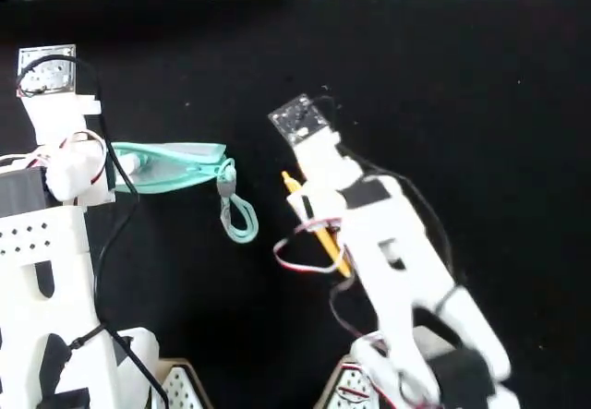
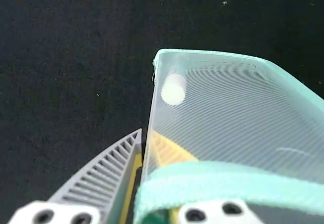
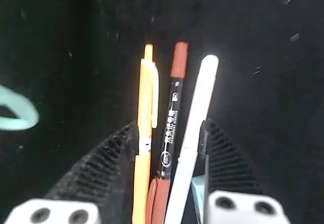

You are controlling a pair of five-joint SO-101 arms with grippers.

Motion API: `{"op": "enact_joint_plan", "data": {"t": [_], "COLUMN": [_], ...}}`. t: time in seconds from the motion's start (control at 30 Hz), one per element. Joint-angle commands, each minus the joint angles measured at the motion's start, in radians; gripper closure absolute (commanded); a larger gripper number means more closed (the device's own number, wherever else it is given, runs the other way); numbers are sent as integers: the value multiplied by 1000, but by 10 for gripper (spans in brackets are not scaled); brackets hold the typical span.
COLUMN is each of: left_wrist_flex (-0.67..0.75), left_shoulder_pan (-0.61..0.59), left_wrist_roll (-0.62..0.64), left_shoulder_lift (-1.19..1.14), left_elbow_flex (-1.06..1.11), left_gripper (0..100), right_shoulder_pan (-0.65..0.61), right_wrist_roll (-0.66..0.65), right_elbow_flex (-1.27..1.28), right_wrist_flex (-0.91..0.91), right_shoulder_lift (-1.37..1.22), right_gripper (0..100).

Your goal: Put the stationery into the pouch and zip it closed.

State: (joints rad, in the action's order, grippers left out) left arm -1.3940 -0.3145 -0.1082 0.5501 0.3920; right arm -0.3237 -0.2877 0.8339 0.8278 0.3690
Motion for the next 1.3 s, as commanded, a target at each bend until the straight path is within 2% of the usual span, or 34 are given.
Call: {"op": "enact_joint_plan", "data": {"t": [0.0, 0.13, 0.37, 0.57, 0.63, 0.7, 0.9, 1.17, 1.27], "left_wrist_flex": [12, 12, 12, 12, 12, 12, 12, 14, 14], "left_shoulder_pan": [-7, -8, -8, -8, -8, -8, -13, -8, -8], "left_wrist_roll": [3, 3, 3, 3, 3, 3, 3, 3, 3], "left_shoulder_lift": [-18, -18, -18, -18, -18, -18, -18, -18, -18], "left_elbow_flex": [31, 33, 33, 33, 33, 33, 33, 33, 33], "left_gripper": [970, 970, 970, 970, 970, 970, 970, 970, 970], "right_shoulder_pan": [-17, -69, -91, -87, -87, -87, -89, -94, -95], "right_wrist_roll": [-25, -103, -126, -155, -155, -155, -149, -153, -155], "right_elbow_flex": [-99, -137, -147, -208, -231, -234, -188, 96, 153], "right_wrist_flex": [-66, -112, -207, -184, -150, -143, -43, 58, 58], "right_shoulder_lift": [-154, -271, -354, -440, -456, -460, -312, 2, 5], "right_gripper": [828, 829, 829, 833, 872, 985, 986, 984, 911]}}
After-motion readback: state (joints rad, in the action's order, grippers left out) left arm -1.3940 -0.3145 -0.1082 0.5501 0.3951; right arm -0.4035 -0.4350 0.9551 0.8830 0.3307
